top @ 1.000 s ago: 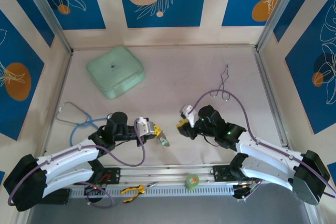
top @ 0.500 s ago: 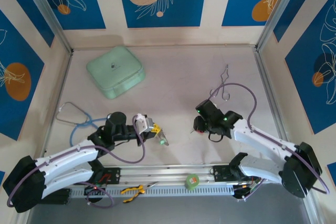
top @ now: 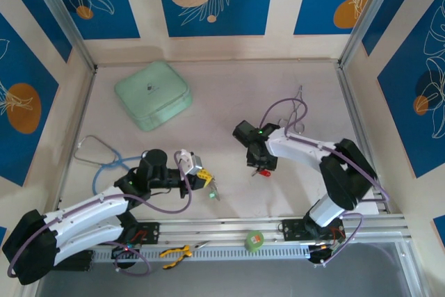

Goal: Put the keys on the keyring

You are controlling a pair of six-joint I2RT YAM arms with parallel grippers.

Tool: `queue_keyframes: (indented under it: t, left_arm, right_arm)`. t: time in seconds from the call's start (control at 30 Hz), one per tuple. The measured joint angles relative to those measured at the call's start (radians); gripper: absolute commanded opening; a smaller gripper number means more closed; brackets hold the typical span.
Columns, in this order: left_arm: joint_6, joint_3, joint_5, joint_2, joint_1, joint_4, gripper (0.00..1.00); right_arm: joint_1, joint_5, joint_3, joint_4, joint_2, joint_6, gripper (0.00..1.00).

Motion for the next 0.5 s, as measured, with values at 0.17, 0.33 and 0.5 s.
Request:
queue_keyframes:
  t: [0.17, 0.33, 0.5]
  left_arm:
    - [-0.01, 0.0, 0.006, -0.005, 0.0, -0.011, 0.0]
    - [-0.01, 0.0, 0.006, -0.013, -0.001, -0.017, 0.0]
    - [-0.01, 0.0, 0.006, -0.013, -0.001, -0.022, 0.0]
  right_arm:
    - [0.04, 0.021, 0.063, -0.032, 0.084, 0.031, 0.42]
    - [0.053, 0.065, 0.121, -0.081, 0.166, 0.067, 0.35]
    - [0.064, 0.093, 0.136, -0.124, 0.211, 0.087, 0.31]
